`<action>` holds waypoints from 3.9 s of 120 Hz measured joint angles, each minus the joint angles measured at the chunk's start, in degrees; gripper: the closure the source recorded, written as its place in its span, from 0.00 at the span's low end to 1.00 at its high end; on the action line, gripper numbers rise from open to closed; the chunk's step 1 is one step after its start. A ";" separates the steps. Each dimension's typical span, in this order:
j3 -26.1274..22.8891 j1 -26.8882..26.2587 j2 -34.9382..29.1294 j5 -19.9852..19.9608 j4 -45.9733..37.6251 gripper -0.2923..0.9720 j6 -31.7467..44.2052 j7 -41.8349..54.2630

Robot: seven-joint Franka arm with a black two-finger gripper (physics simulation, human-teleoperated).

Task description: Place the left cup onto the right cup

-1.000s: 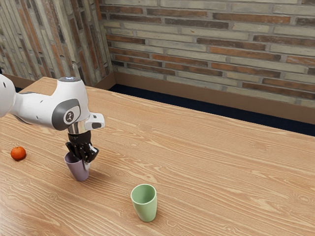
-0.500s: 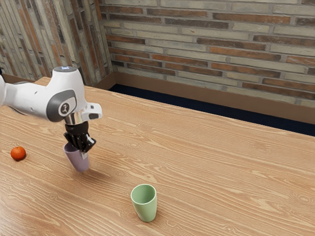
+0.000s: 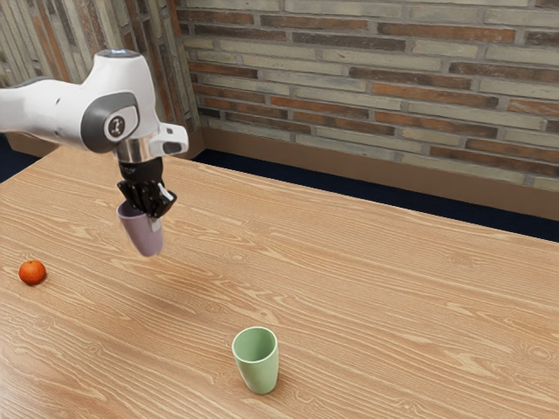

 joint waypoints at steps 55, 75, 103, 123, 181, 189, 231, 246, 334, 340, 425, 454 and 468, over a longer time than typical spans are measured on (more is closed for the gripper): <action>-11.38 6.08 0.95 -0.62 4.02 0.85 -4.00 0.12; -14.08 0.21 3.31 -0.66 6.79 0.85 -4.20 0.14; -14.51 -8.91 4.10 -0.68 7.27 0.85 -4.06 0.19; -14.48 -8.08 4.27 -0.68 7.20 0.85 -4.03 0.26; -14.49 -14.72 5.82 -0.68 8.47 0.85 -4.36 0.95; -14.48 -15.54 6.45 -0.69 8.79 0.85 -4.32 1.08; -14.49 -18.93 4.13 -2.68 4.51 0.85 -2.66 1.30; -14.49 -19.21 3.08 -3.11 2.98 0.85 -2.10 1.35; -14.39 -20.99 -3.22 -4.84 -6.07 0.85 1.85 1.63; -14.40 -20.39 -3.63 -4.91 -6.54 0.85 1.96 1.62; -14.43 -18.47 -4.69 -5.85 -9.90 0.85 3.90 1.74; -14.42 -18.24 -4.20 -6.14 -9.95 0.85 3.95 1.76; -14.41 -18.31 -4.00 -6.16 -10.25 0.85 4.38 1.77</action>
